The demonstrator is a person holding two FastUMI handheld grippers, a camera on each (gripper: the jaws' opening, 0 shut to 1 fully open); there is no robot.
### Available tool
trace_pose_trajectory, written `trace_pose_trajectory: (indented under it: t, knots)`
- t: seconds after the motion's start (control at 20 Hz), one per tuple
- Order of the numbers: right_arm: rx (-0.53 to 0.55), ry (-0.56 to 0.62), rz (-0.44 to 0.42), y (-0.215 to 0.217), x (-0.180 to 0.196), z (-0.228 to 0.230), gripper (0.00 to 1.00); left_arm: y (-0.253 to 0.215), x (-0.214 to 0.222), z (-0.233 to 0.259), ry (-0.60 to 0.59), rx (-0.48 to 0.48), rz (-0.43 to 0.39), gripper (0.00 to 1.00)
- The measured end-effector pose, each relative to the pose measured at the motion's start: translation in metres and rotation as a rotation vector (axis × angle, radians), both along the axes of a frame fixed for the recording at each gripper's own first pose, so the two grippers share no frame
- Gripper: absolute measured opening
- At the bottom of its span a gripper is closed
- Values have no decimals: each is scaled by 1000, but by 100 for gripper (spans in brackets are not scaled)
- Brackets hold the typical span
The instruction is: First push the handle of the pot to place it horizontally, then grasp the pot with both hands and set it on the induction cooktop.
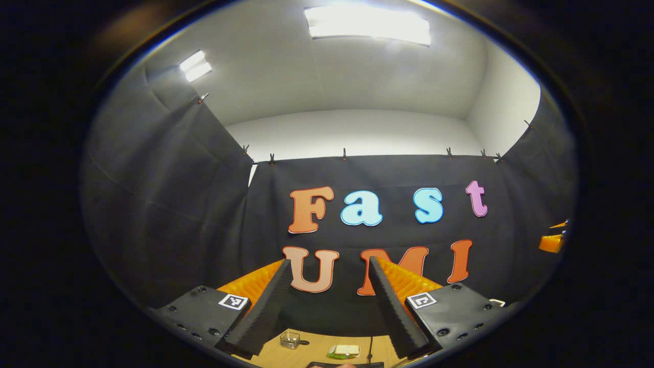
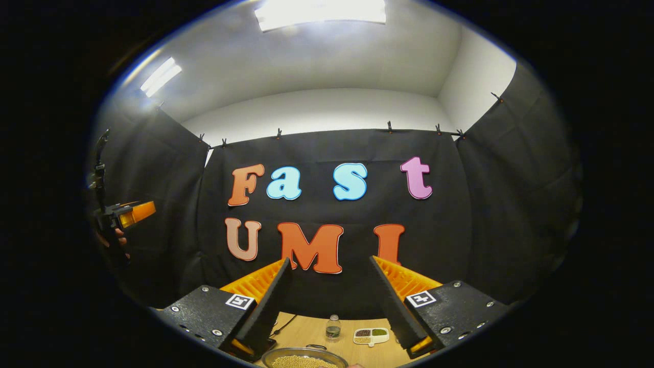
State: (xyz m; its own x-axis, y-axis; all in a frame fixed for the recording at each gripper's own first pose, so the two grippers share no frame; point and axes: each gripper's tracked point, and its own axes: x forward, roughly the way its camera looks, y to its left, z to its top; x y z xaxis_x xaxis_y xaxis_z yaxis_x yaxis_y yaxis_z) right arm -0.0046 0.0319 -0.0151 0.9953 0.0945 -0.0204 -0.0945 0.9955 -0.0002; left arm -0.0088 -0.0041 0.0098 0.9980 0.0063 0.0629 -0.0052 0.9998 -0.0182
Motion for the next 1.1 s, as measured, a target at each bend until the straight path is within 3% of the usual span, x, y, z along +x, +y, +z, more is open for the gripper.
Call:
trace_pose_trajectory:
  t: [0.05,0.45,0.5,0.55,0.8,1.1]
  knots:
    - [2,6,8,3,-3,-4,93,-1,0,0,-4,0,-3,97]
    - [-8,92,82,25,-24,-53,93,-7,-7,-7,-4,20,-5,97]
    - [-7,113,93,29,-26,-62,89,-7,-7,-9,-1,20,-3,97]
    - [-10,138,105,33,-28,-74,93,-7,-7,-12,5,22,-3,97]
    - [-52,297,126,46,-35,-136,92,-4,-6,-32,58,27,0,98]
    - [0,560,296,102,-77,-232,88,6,-11,-32,41,66,40,97]
